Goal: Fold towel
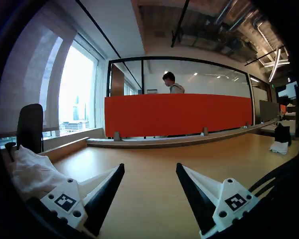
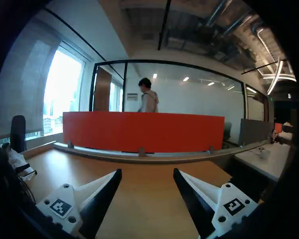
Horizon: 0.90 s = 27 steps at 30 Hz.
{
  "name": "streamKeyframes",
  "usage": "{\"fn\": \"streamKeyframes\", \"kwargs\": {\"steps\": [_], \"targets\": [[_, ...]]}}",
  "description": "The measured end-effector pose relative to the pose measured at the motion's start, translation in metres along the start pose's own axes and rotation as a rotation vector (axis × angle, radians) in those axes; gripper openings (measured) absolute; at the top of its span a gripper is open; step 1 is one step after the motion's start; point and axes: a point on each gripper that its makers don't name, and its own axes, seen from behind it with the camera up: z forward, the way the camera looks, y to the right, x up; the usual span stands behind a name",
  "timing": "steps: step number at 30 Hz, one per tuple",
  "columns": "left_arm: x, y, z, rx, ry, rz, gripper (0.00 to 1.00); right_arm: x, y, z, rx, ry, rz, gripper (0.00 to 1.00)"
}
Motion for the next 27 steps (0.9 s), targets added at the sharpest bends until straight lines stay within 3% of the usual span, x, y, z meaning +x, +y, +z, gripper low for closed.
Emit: {"fn": "streamKeyframes", "kwargs": {"steps": [27], "targets": [[-0.0069, -0.0093, 0.0030, 0.012, -0.006, -0.027, 0.96, 0.0011, 0.0024, -0.0009, 0.001, 0.002, 0.000, 1.00]]}}
